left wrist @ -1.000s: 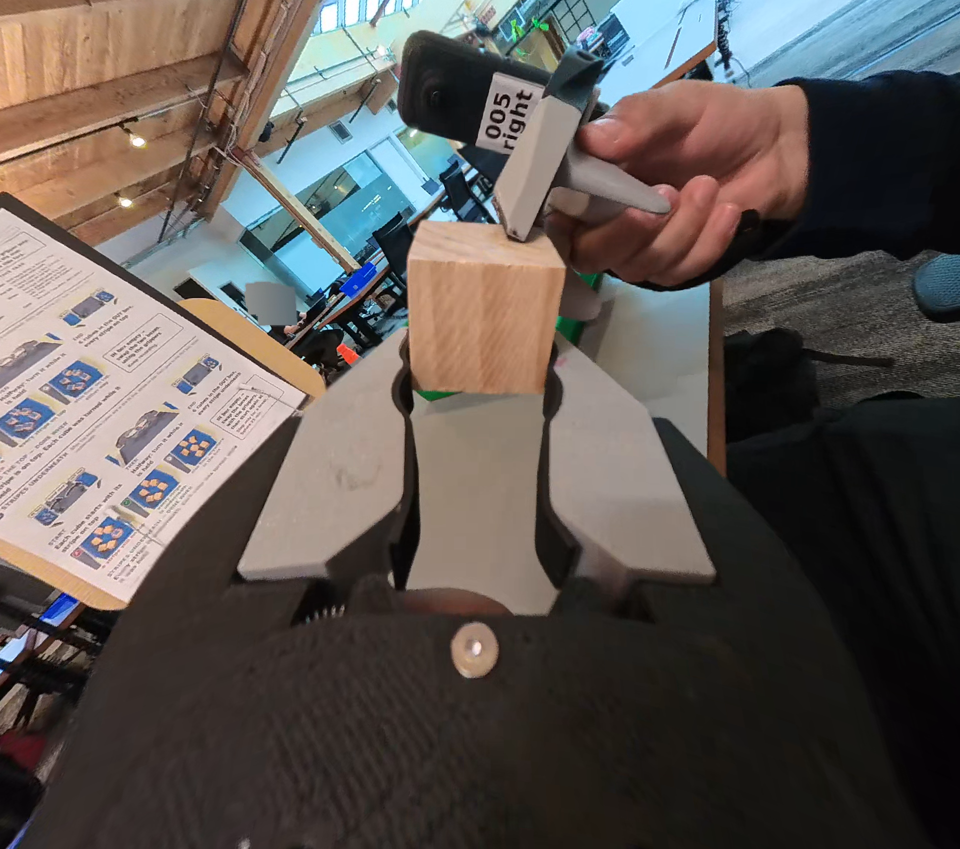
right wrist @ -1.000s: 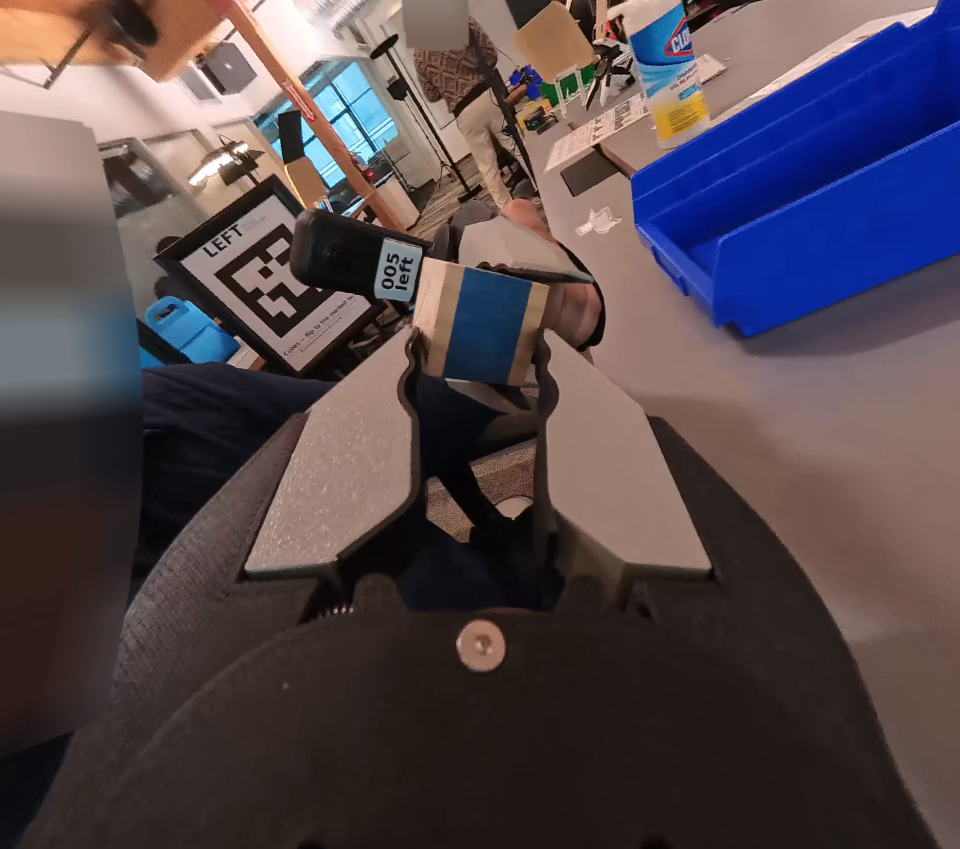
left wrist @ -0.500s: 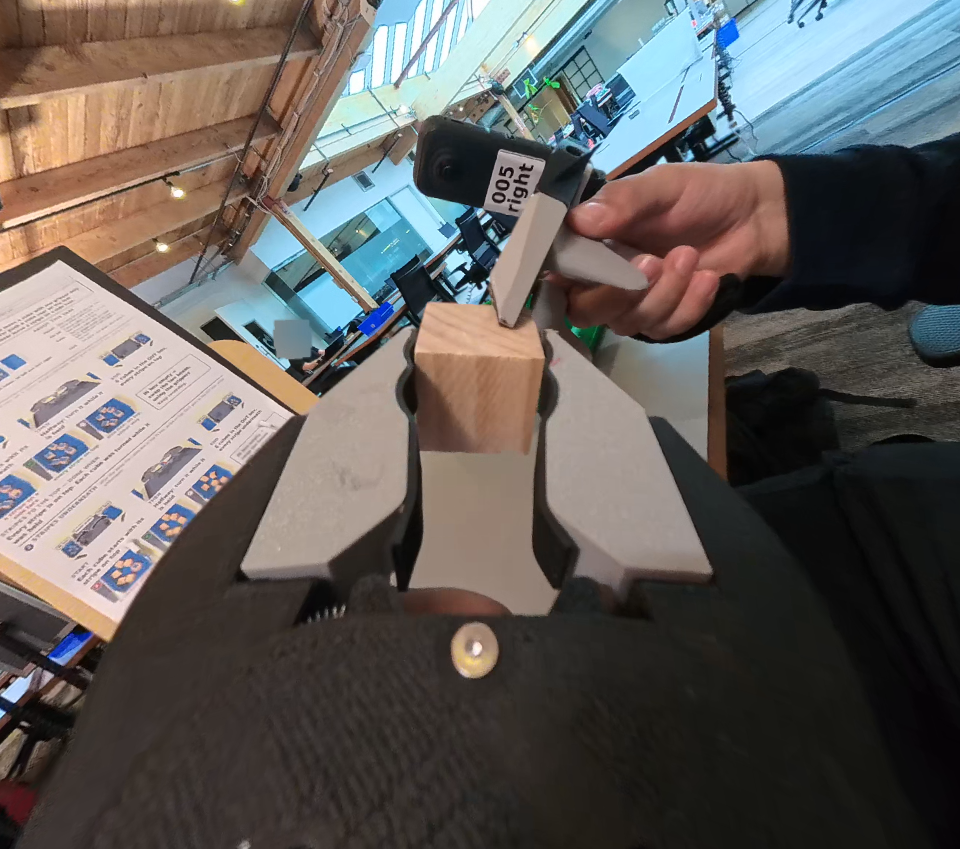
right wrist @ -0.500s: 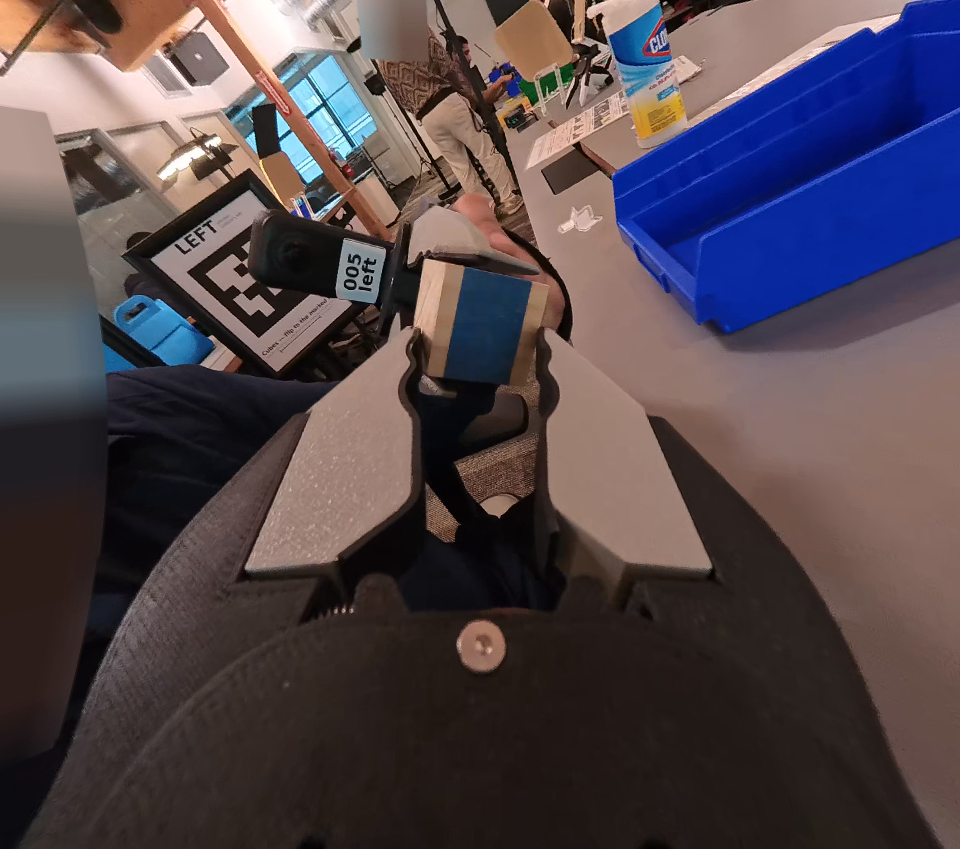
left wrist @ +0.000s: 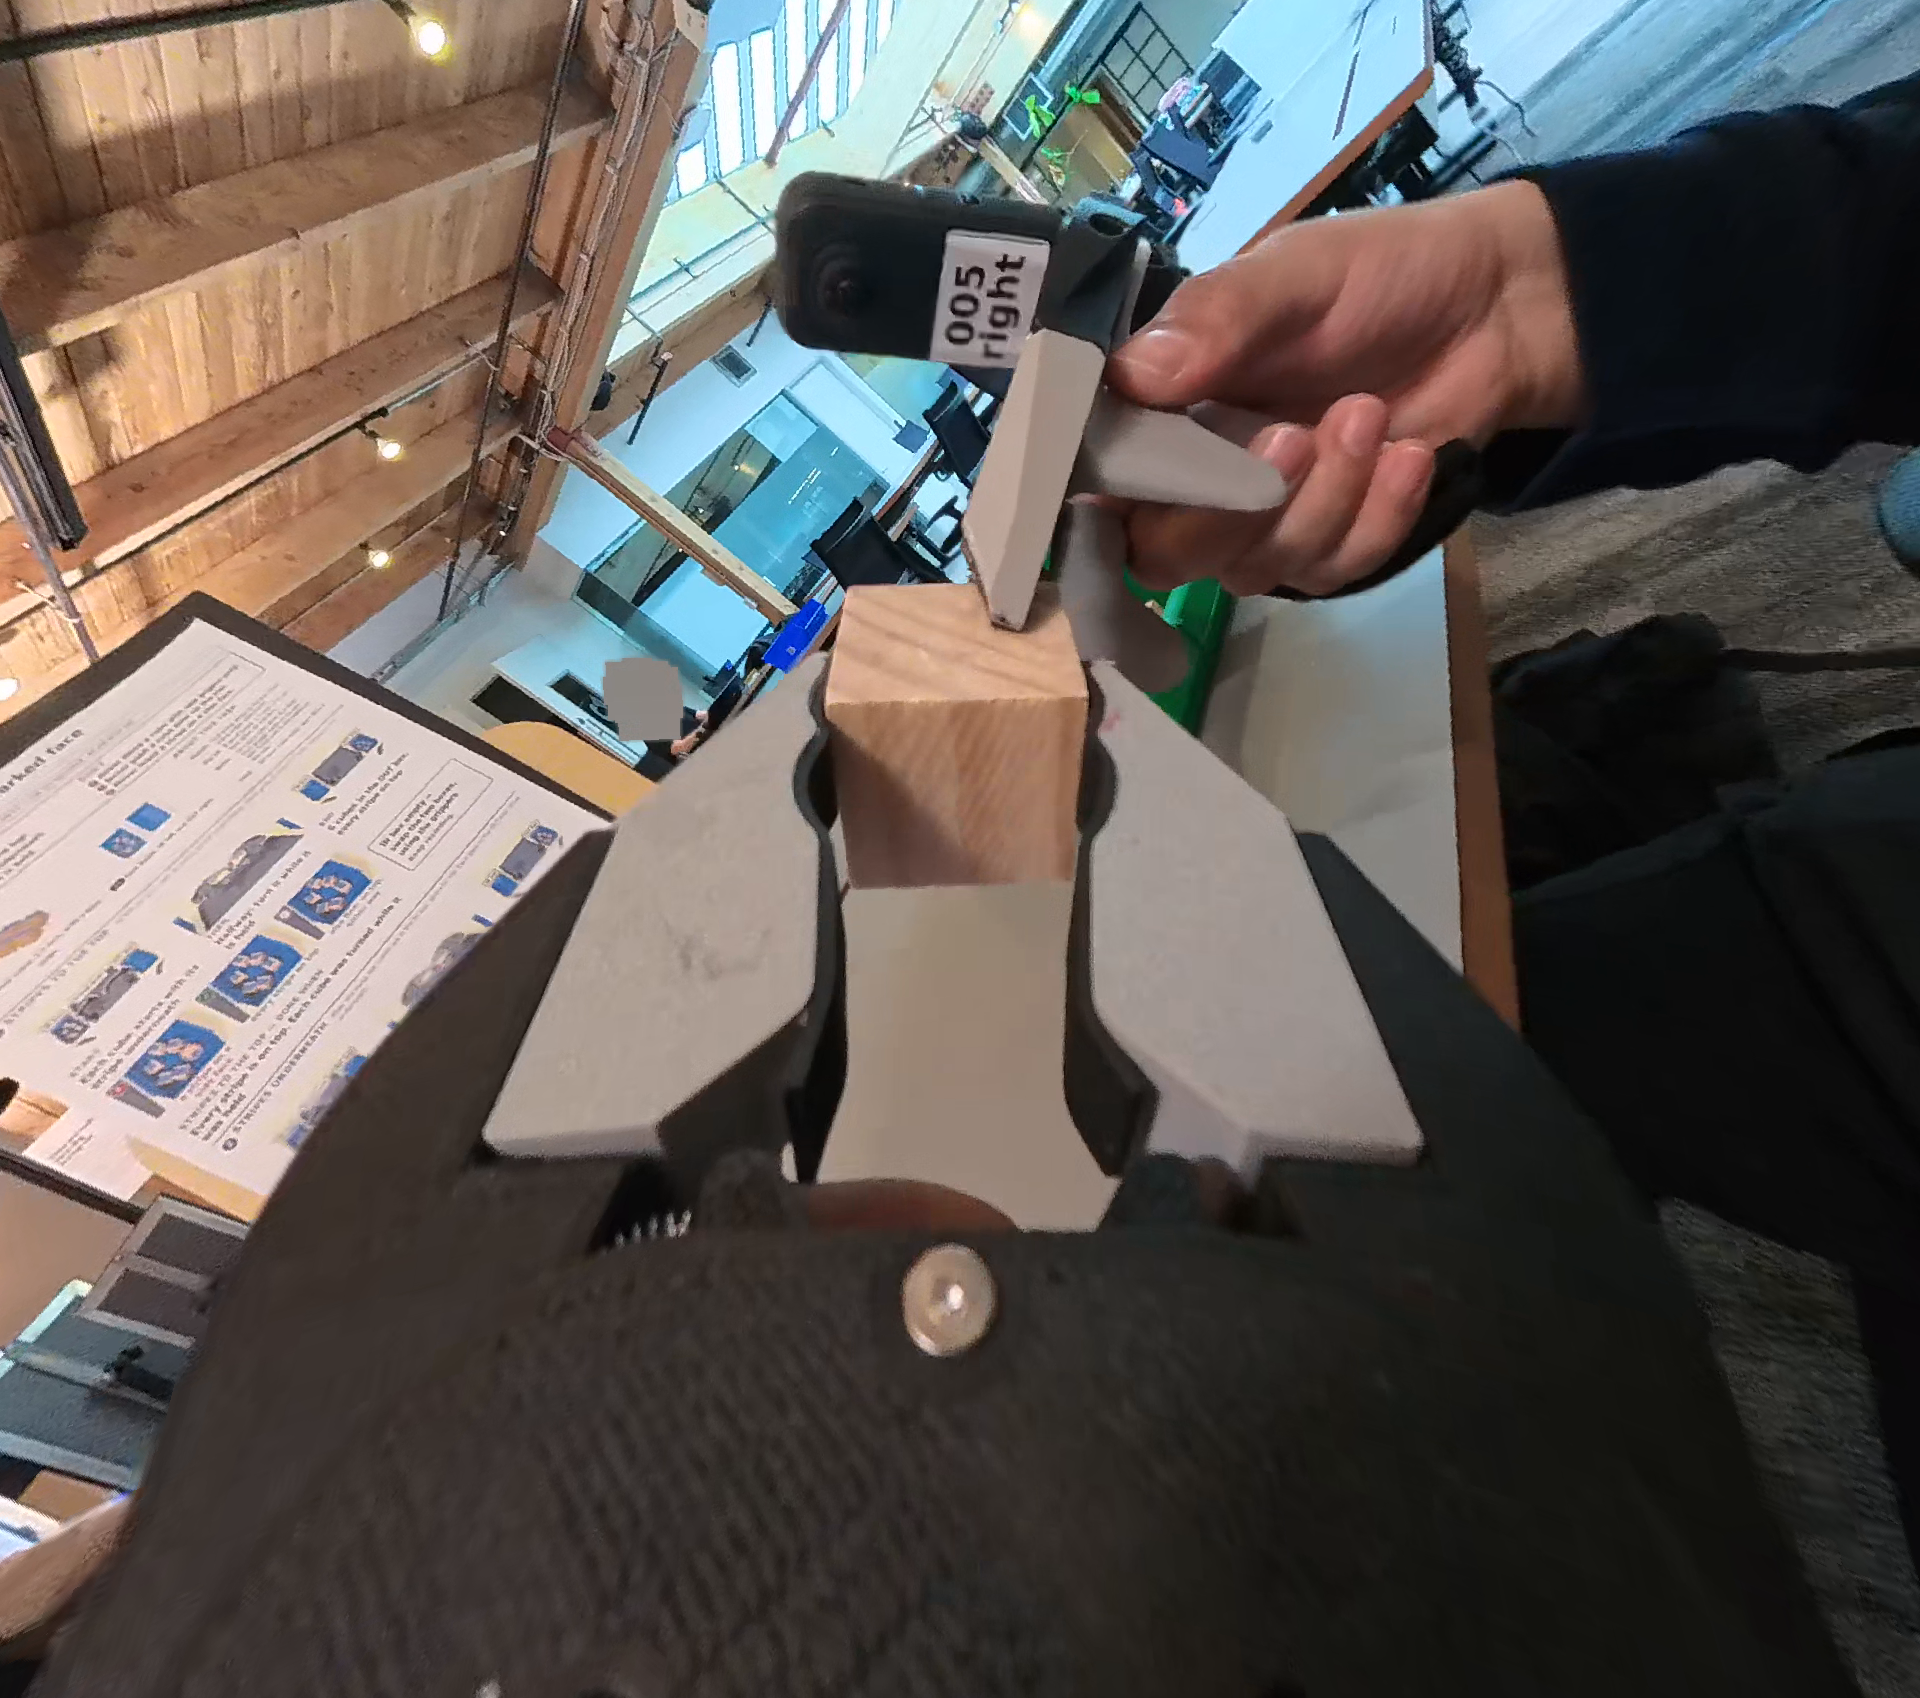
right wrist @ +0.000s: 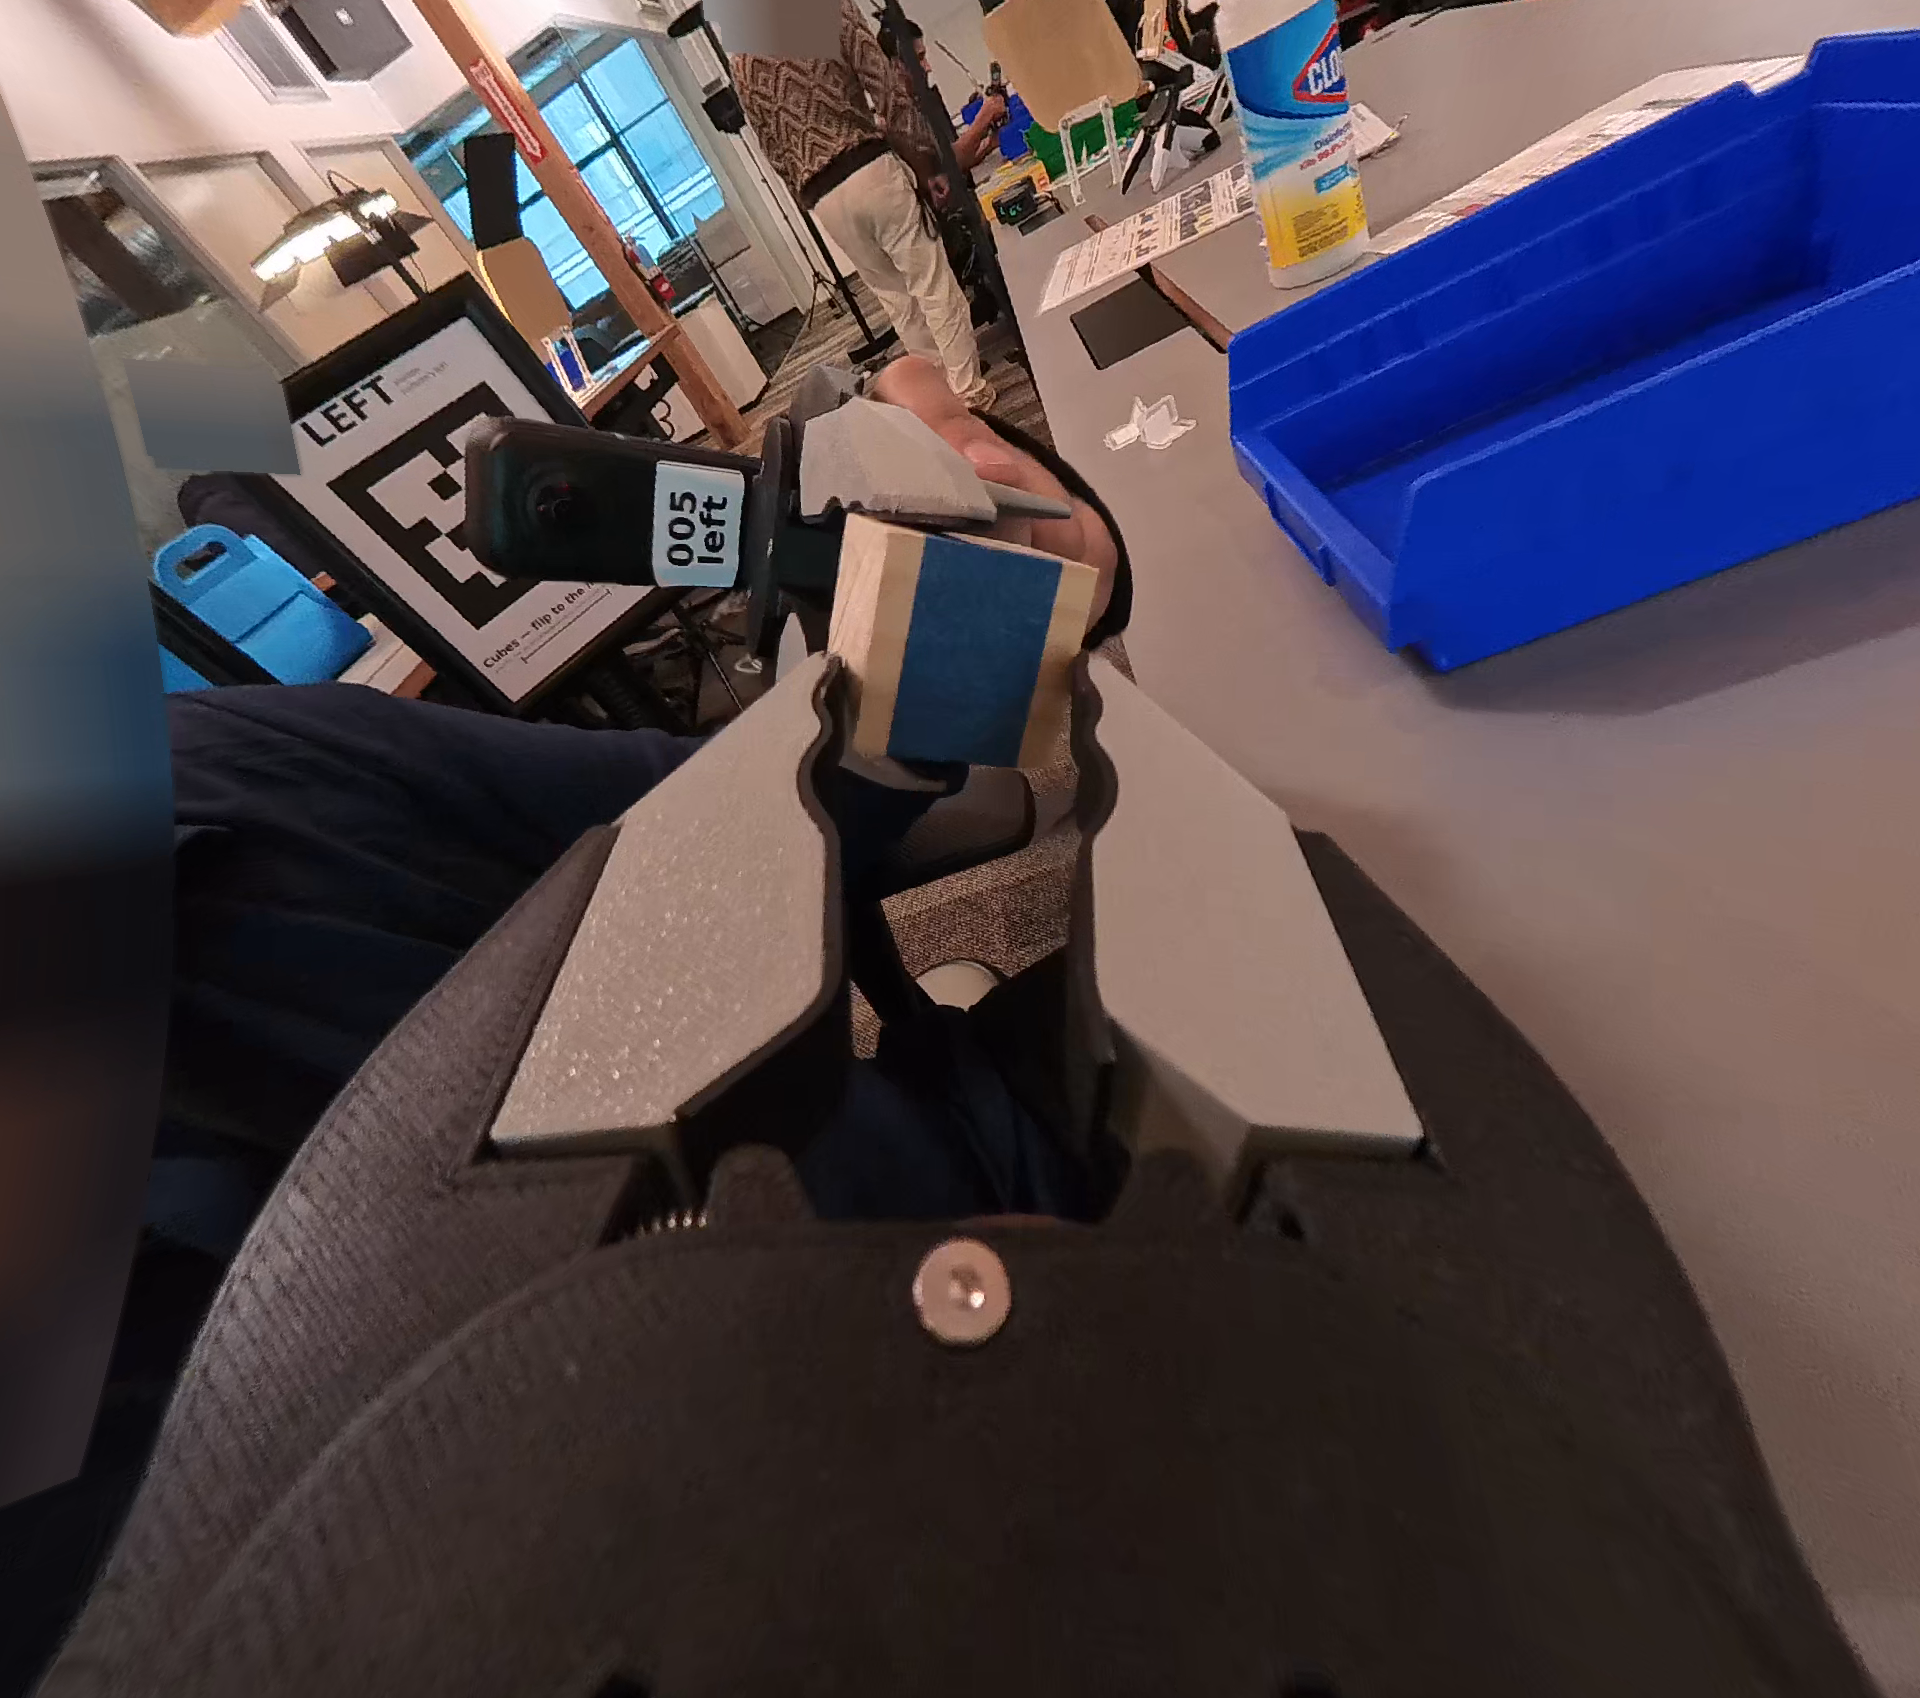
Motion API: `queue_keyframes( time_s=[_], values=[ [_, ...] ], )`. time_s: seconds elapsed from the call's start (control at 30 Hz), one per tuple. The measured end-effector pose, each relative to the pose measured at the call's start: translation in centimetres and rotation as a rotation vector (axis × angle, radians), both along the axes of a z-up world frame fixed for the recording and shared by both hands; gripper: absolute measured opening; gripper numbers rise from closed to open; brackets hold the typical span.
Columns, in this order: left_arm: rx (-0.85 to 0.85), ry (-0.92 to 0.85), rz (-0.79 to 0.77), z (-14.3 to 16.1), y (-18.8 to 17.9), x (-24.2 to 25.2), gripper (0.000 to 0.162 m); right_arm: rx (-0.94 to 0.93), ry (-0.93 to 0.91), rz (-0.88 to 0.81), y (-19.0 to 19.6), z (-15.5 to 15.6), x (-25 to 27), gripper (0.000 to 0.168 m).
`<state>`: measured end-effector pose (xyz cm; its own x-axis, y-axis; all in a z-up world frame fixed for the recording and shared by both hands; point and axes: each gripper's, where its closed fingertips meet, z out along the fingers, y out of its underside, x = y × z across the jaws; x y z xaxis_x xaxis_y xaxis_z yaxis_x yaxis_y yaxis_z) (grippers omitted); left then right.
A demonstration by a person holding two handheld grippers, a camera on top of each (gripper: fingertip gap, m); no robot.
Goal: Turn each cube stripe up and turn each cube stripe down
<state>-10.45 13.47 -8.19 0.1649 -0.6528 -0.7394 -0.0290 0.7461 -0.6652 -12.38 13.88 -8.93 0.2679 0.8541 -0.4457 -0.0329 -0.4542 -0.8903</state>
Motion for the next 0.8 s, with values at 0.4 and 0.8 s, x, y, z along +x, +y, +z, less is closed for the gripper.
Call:
queue_keyframes(
  time_s=[0.4,0.8],
  values=[
    [0.093,-0.076,-0.124,1.4,-3.0,-1.1,0.042,-0.103,0.167,0.214,-2.7,1.7,-0.7,0.038],
    [0.129,-0.042,-0.092,0.6,-2.8,-0.6,0.043,-0.053,0.073,0.176,-2.6,0.8,-1.2,0.041]
  ],
)
